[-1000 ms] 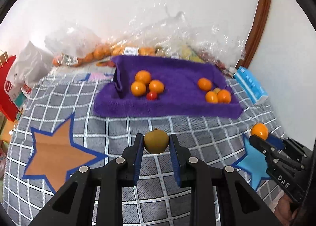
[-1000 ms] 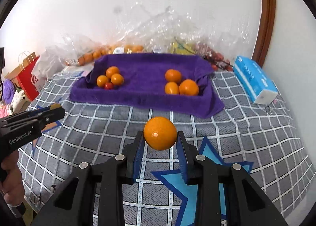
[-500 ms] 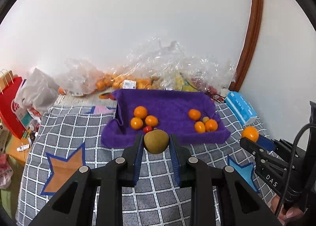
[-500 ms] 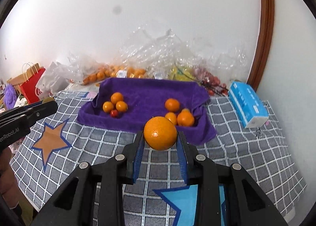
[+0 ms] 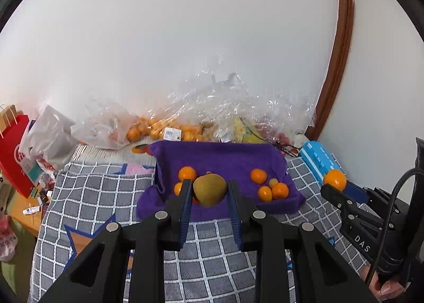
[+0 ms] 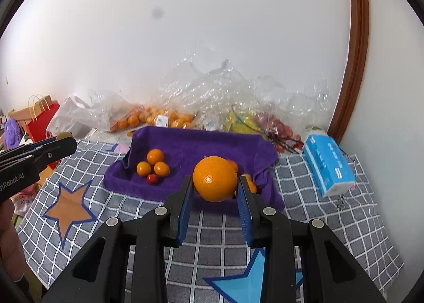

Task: Organize fruits
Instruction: 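Carry the yellow fruit and the orange toward the purple towel with both tools, then lower both held fruits down onto the purple towel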

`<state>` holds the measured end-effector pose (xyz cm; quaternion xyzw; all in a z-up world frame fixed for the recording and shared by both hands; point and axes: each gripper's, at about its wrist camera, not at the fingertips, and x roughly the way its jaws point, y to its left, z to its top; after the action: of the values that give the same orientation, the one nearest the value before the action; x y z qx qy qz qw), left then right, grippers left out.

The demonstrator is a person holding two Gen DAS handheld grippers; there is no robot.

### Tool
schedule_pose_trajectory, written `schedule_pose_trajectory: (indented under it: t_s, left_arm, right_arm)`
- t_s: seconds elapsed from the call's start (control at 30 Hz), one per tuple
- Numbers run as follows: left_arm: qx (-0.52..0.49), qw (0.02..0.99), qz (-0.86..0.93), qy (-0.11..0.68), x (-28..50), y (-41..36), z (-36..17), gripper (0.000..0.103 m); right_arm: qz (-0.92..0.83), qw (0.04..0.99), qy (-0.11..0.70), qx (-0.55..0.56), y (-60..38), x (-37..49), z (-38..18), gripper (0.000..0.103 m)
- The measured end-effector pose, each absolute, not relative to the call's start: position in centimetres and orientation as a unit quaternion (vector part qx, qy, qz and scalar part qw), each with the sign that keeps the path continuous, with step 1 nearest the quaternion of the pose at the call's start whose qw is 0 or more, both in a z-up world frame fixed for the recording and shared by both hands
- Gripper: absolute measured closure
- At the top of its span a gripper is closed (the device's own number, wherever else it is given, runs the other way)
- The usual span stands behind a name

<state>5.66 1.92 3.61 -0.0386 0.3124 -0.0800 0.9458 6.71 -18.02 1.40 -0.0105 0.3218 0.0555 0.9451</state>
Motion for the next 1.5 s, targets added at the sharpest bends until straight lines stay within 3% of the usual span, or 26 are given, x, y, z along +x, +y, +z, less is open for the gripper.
schedule_pose_trajectory:
  t_s: [1.5]
  left_arm:
    - [-0.037,0.94,-0.078,0.329,14.0,1.7,3.5,0.078]
  right_arm:
    - [0.048,0.944,0.327,0.01,-18.4,14.9,1.4,0.071]
